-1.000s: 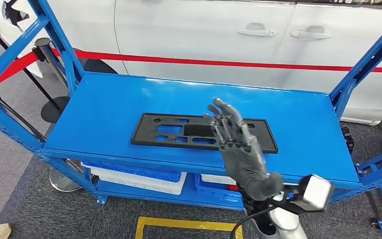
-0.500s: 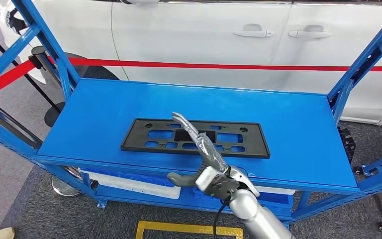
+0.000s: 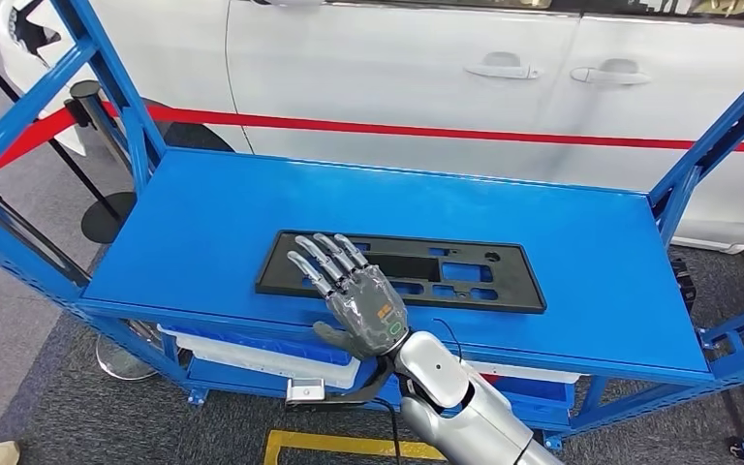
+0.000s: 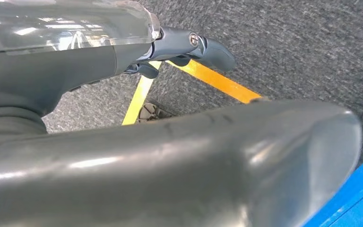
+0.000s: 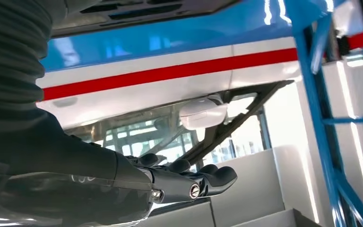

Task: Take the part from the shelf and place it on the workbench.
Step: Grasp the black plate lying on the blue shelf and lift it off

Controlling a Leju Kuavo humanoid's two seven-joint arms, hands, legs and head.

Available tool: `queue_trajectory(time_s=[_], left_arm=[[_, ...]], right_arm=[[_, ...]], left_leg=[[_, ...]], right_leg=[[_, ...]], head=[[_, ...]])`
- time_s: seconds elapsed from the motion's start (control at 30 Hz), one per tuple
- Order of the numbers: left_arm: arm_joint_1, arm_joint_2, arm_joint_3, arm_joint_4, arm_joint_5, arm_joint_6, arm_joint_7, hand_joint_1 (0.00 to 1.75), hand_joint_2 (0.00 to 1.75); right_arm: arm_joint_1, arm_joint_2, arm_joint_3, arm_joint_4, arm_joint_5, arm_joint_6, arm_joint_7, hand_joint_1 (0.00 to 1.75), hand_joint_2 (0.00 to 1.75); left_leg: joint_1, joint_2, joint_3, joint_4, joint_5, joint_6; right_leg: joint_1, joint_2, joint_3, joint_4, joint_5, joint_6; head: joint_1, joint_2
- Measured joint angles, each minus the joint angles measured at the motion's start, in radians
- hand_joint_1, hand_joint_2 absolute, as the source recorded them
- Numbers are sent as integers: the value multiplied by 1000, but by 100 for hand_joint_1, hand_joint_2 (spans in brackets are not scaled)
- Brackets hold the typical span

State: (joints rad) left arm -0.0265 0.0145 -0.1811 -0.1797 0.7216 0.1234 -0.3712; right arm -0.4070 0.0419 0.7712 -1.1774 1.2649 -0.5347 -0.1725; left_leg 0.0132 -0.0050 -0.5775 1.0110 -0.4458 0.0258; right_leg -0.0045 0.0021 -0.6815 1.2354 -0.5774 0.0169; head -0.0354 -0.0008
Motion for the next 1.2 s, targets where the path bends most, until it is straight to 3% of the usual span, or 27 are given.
queue_trajectory(time_s=[0.03,0.07,0.1,0.2,0.27,0.37,0.43,0.5,0.57,0.6,0.63,0.67,0.73,0.77,0.9,0.97,1.03,1.07,1.1,1.13,1.2], left_arm=[[0,0,0,0,-1,0,-1,0,0],[1,0,-1,0,-2,0,-2,0,0],[1,0,-2,0,-3,-1,-2,0,0],[0,0,-5,0,-8,-3,-3,0,0],[-1,0,-6,0,-9,-4,-3,0,0],[1,0,-6,0,-10,-4,-5,0,0],[1,0,-6,0,-10,-4,-7,0,0],[1,0,-7,0,-10,-4,-8,0,0],[2,0,-8,0,-10,-4,-8,0,0],[3,0,-9,0,-11,-4,-8,0,0],[3,0,-10,0,-12,-4,-8,0,0],[4,1,-11,0,-13,-5,-8,0,0],[2,3,-12,0,-15,-6,-9,0,0],[1,4,-13,0,-17,-6,-9,0,0],[0,6,-14,0,-19,-7,-9,0,0],[0,6,-15,0,-19,-7,-9,0,0],[-1,7,-15,0,-19,-7,-9,0,0],[0,8,-15,0,-19,-7,-9,0,0],[0,8,-15,0,-19,-7,-9,0,0],[0,8,-15,0,-19,-7,-9,0,0],[-1,8,-15,0,-19,-7,-10,0,0]], right_arm=[[-2,1,1,17,22,-8,17,0,175],[-6,3,1,37,45,-18,37,0,175],[-13,6,1,59,67,-29,56,0,175],[-45,21,-3,129,117,-67,102,0,175],[-59,30,-9,170,132,-85,114,0,175],[-66,40,-21,216,151,-93,124,0,175],[-73,49,-30,243,167,-93,131,0,175],[-80,55,-38,271,182,-93,135,0,175],[-83,58,-46,304,204,-94,145,0,175],[-85,58,-50,321,217,-94,152,0,175],[-89,59,-54,339,228,-94,157,0,175],[-95,60,-57,356,237,-93,160,0,175],[-109,60,-62,385,248,-94,163,0,175],[-115,60,-65,398,251,-94,163,0,175],[-127,60,-72,431,254,-94,162,0,175],[-133,60,-75,442,254,-94,161,0,175],[-135,60,-77,454,255,-94,162,0,175],[-134,60,-77,459,258,-94,164,0,175],[-135,60,-77,464,264,-94,169,6,175],[-137,59,-77,468,273,-94,178,37,175],[-147,59,-77,478,291,-97,216,109,175]], left_leg=[[0,0,0,1,-1,1],[0,-1,1,1,-2,1],[0,-1,2,2,-3,1],[-2,-2,6,5,-8,-6],[-4,-2,5,6,-9,-15],[-3,-2,5,6,-14,-31],[-3,-1,-18,60,-50,-40],[-1,-1,-76,185,-112,-46],[-1,-1,-122,277,-136,-50],[-1,-1,-122,272,-119,-50],[0,-1,-103,228,-86,-50],[0,0,-73,160,-49,-48],[-3,-1,-22,49,-9,-41],[-5,-2,-12,24,-6,-36],[-1,-2,-8,10,-2,-14],[2,1,-6,5,1,-4],[2,1,-6,5,1,0],[1,1,-6,5,1,0],[1,1,-6,6,0,0],[1,0,-4,6,0,0],[0,-1,-2,7,-2,-4]], right_leg=[[-1,0,-29,56,-17,2],[-2,0,-42,78,-13,2],[-2,0,-35,57,12,1],[1,-1,56,-141,110,-12],[7,0,85,-208,125,-19],[6,2,88,-218,129,-30],[0,1,92,-226,132,-41],[1,-1,93,-227,131,-46],[2,-2,93,-225,129,-48],[2,-1,93,-222,128,-48],[2,0,93,-219,126,-47],[2,1,93,-215,123,-45],[5,3,89,-207,119,-38],[7,3,87,-205,118,-33],[8,3,81,-191,108,-15],[5,2,43,-108,58,-5],[1,2,-20,22,2,2],[-1,2,-41,62,-6,4],[-3,2,-44,66,5,4],[-3,2,-28,30,34,3],[-2,1,38,-106,101,-5]], head=[[0,0],[0,0],[0,0],[0,0],[0,0],[0,0],[-1,0],[-2,0],[-2,0],[-2,0],[-2,0],[-2,0],[-2,0],[-1,0],[0,0],[1,0],[1,0],[1,0],[1,0],[1,0],[1,0]])
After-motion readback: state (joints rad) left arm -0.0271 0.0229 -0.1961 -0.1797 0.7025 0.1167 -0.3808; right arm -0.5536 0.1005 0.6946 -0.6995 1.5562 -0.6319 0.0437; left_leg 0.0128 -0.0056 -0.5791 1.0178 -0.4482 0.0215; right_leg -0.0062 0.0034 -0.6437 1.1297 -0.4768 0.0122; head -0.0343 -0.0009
